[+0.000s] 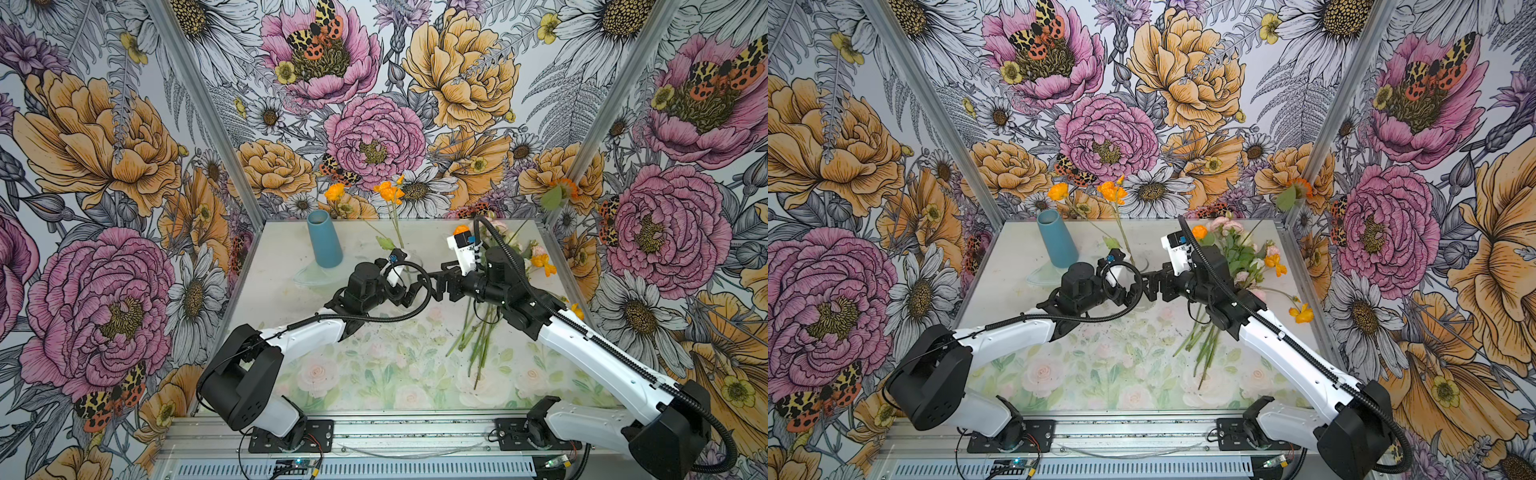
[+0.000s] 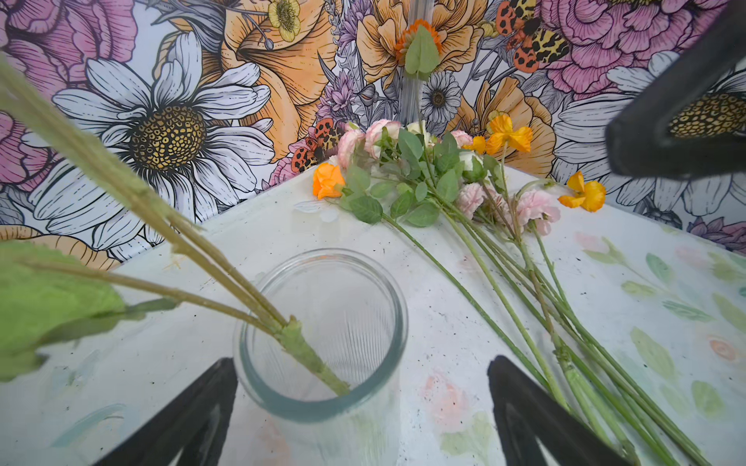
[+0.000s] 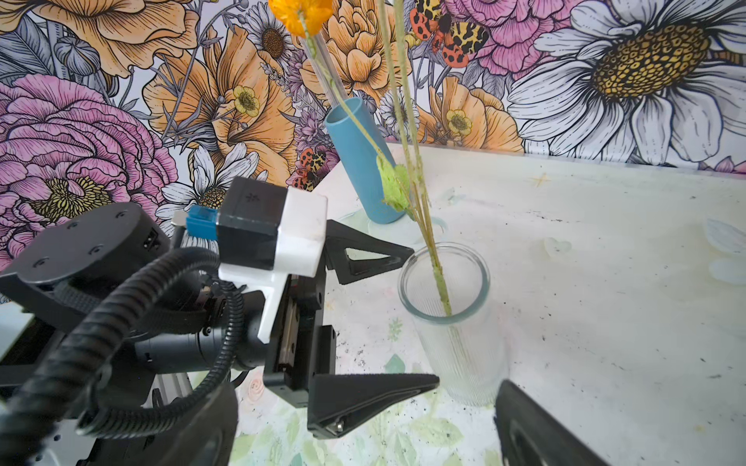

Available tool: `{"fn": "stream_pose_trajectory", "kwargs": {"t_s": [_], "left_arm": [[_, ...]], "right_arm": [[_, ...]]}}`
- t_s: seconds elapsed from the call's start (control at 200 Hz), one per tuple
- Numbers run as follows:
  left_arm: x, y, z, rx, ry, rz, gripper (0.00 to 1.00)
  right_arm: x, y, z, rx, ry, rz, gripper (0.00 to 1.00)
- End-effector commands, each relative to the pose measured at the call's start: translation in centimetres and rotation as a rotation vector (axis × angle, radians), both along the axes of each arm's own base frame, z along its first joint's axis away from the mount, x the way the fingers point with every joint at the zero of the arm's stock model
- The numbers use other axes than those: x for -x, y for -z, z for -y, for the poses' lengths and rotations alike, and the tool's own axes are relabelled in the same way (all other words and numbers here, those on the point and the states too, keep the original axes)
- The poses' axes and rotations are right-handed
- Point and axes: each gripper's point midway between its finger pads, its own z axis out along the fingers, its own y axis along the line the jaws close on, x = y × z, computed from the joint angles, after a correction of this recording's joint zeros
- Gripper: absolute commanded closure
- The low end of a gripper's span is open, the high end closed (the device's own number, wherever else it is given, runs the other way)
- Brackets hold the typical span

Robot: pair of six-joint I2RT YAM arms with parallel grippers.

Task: Arrange flowers in a vase
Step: Place the flower in the vase.

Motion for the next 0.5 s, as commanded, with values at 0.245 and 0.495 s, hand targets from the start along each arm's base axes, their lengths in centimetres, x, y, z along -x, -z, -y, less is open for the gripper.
{"fn": "stream_pose_trajectory", "kwargs": {"t_s": [0.245,0.495], "left_arm": [[3.1,3.2,-1.4,-0.051,-0.007,-0.061,0.01],[10.3,0.1,0.7,-0.080,0.068,-0.042,0.01]], "right_arm": [[-5.8,2.9,7.1,-0.024,0.417,-0.134,0.02],[-11.8,10.5,16.3,0.112,0.729,-0.356,0.23]]}}
